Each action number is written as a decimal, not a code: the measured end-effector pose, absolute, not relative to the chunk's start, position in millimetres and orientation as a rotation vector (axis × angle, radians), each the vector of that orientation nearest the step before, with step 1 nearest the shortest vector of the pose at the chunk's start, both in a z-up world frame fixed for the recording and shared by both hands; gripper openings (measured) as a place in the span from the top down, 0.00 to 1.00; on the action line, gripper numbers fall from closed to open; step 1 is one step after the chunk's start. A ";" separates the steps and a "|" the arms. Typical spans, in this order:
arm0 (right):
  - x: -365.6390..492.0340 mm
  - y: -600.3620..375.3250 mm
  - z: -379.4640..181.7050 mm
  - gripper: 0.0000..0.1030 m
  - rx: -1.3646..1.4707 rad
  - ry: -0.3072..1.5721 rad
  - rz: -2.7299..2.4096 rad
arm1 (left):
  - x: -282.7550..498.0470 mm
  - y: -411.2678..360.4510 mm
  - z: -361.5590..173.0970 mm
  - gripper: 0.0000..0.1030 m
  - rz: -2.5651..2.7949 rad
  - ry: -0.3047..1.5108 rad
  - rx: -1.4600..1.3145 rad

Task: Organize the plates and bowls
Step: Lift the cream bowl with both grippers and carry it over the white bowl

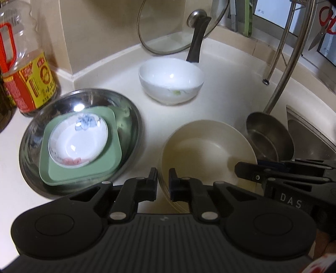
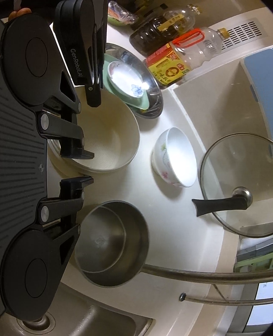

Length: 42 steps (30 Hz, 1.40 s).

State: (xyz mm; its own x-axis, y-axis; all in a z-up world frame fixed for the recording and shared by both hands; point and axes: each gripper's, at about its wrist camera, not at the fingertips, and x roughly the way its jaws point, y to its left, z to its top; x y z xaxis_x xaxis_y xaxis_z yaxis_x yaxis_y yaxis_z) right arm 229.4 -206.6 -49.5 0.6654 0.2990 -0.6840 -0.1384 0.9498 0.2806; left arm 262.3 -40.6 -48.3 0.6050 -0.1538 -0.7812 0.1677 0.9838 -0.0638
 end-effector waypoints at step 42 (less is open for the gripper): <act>389.6 -211.3 -0.3 0.83 0.275 0.759 0.164 | 422.2 -37.7 7.8 0.91 -0.226 0.750 0.042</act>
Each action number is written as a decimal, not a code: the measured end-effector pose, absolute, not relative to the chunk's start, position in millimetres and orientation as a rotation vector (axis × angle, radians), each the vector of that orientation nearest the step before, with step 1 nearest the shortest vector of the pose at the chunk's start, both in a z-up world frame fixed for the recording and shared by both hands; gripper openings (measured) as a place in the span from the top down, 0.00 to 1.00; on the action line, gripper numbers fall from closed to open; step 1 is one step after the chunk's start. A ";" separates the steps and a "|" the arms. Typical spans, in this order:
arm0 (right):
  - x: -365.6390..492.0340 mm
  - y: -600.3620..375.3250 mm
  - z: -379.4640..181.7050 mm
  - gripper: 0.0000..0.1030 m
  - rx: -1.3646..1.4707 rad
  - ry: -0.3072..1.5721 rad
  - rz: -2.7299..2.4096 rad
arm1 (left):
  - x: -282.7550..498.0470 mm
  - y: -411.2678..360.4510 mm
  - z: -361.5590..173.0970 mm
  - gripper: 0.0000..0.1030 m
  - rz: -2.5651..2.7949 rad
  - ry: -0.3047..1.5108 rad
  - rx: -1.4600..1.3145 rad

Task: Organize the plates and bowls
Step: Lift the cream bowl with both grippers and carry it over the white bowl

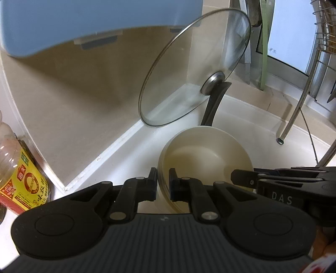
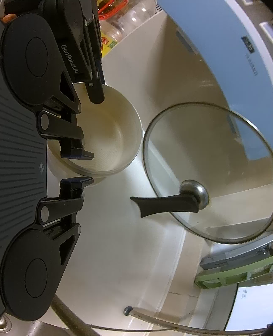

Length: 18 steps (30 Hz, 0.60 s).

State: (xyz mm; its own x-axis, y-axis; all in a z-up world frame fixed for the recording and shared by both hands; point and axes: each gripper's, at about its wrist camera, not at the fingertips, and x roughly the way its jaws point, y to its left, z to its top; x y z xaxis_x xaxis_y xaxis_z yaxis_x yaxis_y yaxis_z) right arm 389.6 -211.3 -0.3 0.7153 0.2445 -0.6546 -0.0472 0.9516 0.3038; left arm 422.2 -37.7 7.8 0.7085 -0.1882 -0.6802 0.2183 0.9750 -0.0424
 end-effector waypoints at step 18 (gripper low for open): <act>411.9 -210.4 -17.2 0.83 0.266 0.834 0.158 | 442.2 -38.3 -15.9 0.91 -0.213 0.834 0.034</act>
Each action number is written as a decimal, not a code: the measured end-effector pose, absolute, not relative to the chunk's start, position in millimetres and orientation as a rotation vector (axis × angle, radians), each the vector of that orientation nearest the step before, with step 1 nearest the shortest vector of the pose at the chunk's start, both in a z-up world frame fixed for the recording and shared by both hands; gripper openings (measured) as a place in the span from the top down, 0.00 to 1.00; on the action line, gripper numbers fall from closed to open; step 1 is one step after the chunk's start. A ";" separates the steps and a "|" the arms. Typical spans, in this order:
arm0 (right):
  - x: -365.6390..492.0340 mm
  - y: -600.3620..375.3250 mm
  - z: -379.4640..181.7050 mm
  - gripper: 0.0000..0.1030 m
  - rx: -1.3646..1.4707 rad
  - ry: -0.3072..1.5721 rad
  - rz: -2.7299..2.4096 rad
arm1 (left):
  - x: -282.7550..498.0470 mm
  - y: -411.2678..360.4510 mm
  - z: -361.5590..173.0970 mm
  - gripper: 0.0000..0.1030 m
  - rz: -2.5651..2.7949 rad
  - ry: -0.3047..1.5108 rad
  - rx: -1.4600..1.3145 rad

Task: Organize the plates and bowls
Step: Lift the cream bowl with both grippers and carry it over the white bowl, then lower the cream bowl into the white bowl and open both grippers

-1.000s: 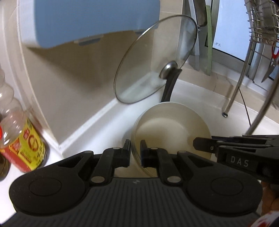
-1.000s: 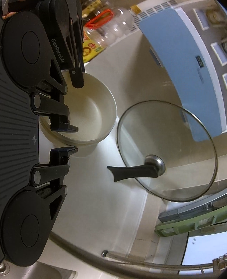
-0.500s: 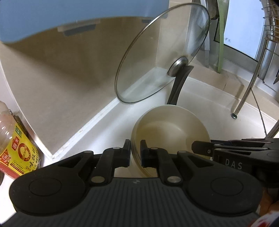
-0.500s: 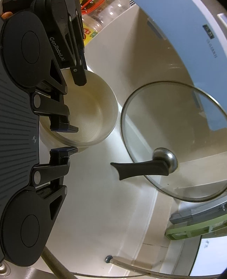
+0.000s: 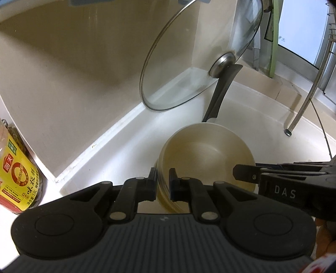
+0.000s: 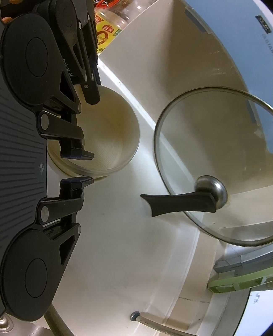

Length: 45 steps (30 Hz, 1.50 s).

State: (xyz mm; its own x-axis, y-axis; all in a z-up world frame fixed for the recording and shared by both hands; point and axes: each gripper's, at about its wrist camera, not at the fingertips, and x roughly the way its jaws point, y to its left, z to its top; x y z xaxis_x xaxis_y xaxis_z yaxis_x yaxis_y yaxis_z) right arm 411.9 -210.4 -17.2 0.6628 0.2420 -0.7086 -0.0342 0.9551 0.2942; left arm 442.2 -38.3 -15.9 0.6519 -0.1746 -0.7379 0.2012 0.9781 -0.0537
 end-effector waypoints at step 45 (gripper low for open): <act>339.7 -217.9 8.4 0.52 0.256 0.702 0.174 | 374.4 -31.6 11.2 0.83 -0.250 0.767 0.049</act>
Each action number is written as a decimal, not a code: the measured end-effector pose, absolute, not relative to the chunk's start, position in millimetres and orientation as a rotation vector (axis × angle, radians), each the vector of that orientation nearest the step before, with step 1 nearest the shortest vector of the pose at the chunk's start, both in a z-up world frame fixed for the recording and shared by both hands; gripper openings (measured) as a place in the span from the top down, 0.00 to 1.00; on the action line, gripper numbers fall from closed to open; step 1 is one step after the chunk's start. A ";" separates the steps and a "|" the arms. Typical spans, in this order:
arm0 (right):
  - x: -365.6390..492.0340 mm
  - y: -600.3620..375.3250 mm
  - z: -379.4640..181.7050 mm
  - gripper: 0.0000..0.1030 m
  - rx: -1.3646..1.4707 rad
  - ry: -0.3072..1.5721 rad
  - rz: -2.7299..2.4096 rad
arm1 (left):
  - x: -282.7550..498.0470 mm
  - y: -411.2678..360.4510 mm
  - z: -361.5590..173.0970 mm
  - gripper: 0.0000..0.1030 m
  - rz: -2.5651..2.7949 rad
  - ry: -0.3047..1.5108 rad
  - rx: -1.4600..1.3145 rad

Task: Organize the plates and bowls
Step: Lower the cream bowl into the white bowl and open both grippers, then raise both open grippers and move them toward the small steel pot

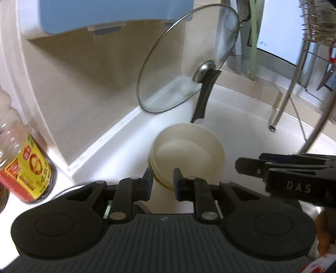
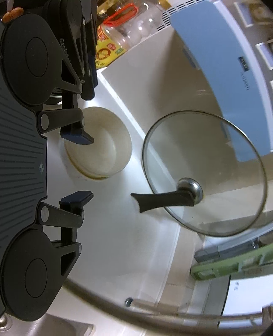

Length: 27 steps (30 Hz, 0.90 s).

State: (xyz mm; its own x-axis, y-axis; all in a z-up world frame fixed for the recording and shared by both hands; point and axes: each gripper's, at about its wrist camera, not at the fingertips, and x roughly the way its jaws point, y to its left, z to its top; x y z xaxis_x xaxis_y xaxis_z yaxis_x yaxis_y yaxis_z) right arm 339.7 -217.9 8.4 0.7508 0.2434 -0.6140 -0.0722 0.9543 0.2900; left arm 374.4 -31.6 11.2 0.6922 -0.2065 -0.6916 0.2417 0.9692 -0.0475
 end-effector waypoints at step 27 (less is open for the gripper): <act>179.1 -257.3 -1.7 0.41 0.316 0.762 0.228 | 209.8 -44.2 5.1 0.83 -0.216 0.823 0.021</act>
